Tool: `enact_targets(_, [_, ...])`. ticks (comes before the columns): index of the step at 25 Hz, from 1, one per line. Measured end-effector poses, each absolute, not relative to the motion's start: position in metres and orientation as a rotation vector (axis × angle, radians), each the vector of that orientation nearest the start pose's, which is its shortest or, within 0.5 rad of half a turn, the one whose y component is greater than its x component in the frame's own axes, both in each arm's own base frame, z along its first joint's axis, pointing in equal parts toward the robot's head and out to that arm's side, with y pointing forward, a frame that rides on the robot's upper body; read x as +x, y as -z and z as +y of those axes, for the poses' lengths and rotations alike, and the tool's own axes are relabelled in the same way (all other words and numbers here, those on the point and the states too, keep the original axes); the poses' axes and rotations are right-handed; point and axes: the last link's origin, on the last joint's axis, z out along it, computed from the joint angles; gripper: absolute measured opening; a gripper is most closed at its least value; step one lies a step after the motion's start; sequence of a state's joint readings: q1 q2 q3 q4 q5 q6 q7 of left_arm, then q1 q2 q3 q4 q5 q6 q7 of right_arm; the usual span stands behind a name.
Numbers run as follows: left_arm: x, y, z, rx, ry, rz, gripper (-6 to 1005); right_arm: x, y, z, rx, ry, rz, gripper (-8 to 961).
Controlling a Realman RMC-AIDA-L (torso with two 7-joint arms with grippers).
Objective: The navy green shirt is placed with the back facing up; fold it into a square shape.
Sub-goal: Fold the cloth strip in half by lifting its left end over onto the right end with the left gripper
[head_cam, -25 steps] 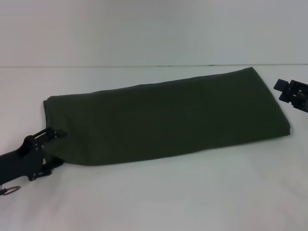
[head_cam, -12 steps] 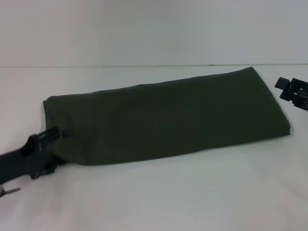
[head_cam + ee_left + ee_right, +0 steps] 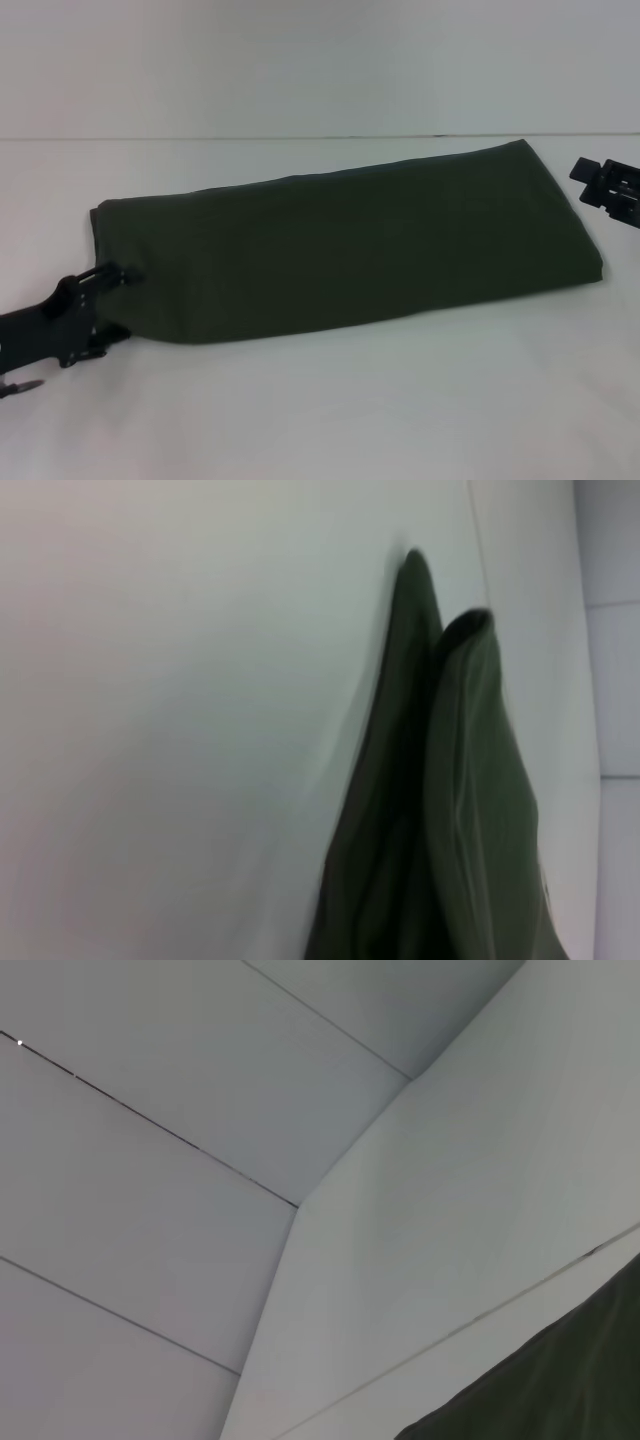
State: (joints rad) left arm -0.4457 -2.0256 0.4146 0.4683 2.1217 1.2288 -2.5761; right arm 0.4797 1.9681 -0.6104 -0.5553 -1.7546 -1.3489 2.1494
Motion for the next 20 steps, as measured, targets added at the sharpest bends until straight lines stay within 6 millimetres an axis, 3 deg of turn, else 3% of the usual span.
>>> enact_targets(17, [-0.3591,-0.0194,0.317,1.728,-1.123,2.714,787,0.3119,-0.0651,0.3569,-1.927,-1.108,1.687,627])
enact_targets(20, [-0.3591,-0.0191,0.3175,1.746,-1.113,2.713,671,0.3122,-0.0653,0.3566,-1.924,-1.11,1.689,628])
